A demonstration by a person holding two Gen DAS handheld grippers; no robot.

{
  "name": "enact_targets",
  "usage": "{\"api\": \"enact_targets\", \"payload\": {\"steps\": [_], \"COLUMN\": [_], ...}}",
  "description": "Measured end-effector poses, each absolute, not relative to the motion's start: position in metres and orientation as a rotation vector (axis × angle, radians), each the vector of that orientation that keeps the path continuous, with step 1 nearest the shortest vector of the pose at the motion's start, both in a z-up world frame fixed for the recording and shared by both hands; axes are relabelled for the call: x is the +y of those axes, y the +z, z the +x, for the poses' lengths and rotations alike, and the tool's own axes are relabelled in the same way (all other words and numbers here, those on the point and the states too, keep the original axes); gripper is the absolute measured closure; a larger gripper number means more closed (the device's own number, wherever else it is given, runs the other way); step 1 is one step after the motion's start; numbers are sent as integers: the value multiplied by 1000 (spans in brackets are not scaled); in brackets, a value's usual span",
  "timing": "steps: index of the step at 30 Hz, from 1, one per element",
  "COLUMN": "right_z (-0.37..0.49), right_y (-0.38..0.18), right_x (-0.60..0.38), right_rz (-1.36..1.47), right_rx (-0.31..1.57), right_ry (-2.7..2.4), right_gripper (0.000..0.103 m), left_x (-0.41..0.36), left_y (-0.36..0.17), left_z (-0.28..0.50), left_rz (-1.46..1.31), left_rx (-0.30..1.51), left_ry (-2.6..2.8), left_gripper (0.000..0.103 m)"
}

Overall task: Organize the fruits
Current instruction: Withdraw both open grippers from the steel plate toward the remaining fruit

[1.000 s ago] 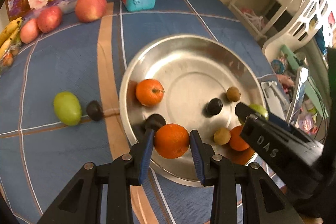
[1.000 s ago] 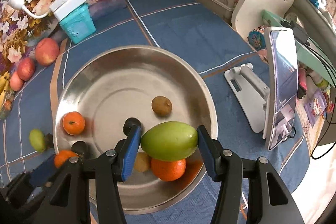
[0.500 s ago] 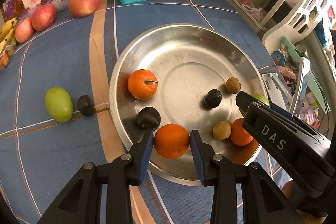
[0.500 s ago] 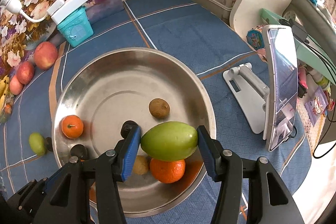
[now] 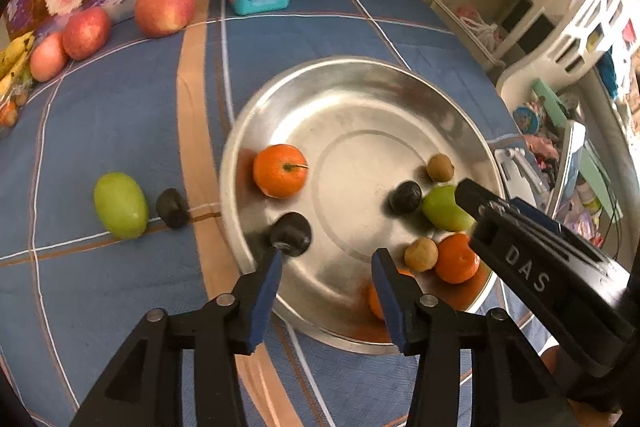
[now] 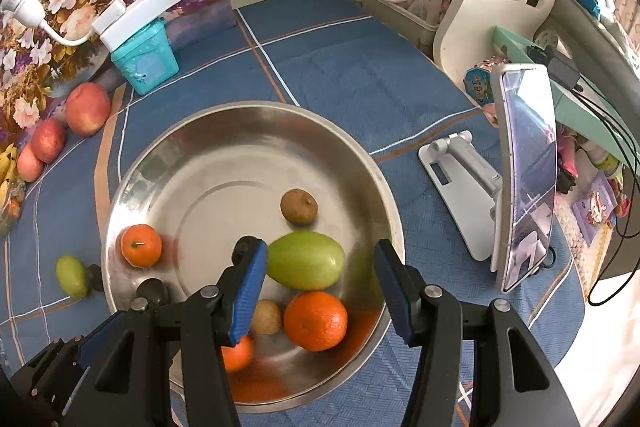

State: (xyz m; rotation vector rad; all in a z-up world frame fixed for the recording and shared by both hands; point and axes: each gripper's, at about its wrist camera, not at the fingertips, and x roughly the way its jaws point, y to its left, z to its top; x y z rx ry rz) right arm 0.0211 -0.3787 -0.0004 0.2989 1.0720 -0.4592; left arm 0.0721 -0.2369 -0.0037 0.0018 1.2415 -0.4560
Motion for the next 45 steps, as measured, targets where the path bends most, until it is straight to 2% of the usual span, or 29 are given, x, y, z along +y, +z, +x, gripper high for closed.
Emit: {"api": "enact_targets", "payload": {"steps": [8, 19, 23, 38, 43, 45], "right_z": [26, 44, 53, 78, 84, 86], "right_y": [2, 10, 14, 24, 22, 20], "right_x": [-370, -328, -300, -202, -184, -182], "right_rz": [289, 259, 239, 126, 103, 96], "right_rx": [1079, 1091, 1089, 1095, 1102, 1102], "right_ry": [-440, -346, -295, -127, -91, -92], "right_gripper": [47, 47, 38, 37, 23, 22], "left_x": [-180, -72, -44, 25, 32, 33], "left_y": [2, 4, 2, 13, 9, 7], "left_z": [99, 124, 124, 124, 123, 124], "left_rz": [-156, -275, -305, -380, -377, -374], "left_rx": [1238, 1196, 1191, 1138, 1134, 1133], "left_ry": [-346, -74, -2, 125, 163, 174], "left_gripper": [44, 26, 20, 7, 0, 0]}}
